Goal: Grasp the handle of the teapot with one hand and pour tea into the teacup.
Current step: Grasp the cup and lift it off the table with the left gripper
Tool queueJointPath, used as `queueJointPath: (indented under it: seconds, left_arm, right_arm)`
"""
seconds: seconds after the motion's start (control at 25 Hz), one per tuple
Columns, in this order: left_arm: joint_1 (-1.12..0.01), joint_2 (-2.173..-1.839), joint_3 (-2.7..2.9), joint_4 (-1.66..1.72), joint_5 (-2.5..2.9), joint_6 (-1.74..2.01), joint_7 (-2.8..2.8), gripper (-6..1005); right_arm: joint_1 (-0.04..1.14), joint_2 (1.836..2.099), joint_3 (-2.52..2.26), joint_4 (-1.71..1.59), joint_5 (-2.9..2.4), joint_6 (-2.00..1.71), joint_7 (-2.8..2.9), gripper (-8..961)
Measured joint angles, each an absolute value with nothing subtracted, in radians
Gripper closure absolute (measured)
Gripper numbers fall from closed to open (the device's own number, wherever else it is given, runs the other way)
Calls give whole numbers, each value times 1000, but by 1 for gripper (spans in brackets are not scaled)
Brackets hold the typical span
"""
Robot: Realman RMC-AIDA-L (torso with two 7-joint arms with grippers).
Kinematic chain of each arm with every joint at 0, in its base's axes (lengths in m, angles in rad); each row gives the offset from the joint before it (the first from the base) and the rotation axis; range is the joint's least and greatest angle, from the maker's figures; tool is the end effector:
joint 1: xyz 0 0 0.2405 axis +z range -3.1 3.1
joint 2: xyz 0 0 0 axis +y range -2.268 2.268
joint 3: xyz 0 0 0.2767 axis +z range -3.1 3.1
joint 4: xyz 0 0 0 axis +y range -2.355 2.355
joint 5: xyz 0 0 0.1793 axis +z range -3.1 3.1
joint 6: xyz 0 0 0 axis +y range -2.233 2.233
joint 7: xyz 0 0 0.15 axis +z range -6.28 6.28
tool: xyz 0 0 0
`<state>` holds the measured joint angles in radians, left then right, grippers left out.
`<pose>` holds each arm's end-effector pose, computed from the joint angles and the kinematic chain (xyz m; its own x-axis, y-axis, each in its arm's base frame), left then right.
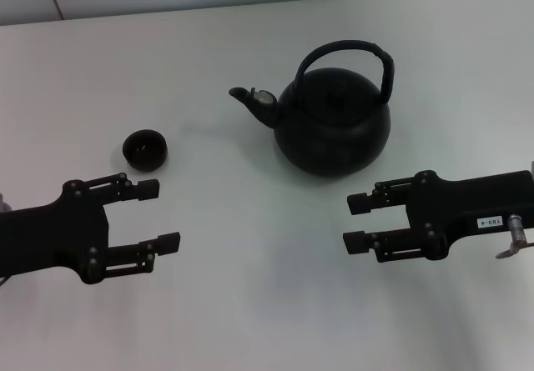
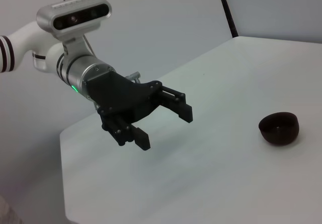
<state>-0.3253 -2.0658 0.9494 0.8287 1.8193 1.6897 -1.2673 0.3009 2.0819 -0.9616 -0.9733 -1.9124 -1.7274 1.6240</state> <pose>-0.2648 0.2589 -0.0106 0.8507 0.1899 0.4901 0.2738 -0.9561 -0.1048 0.2630 0.2520 -0.0073 0.7968 -0.4483 -0.4051 -0.4798 -0.8770 0.0267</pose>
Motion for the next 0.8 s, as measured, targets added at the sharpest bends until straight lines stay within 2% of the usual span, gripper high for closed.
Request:
queueJointPath:
  seconds: [0.8]
  left_arm:
    - [-306,-2065,950,828,1819,1698,-1269,230]
  right_arm:
    - [314,2080,-989,-974,-1915,-1725,1621,318]
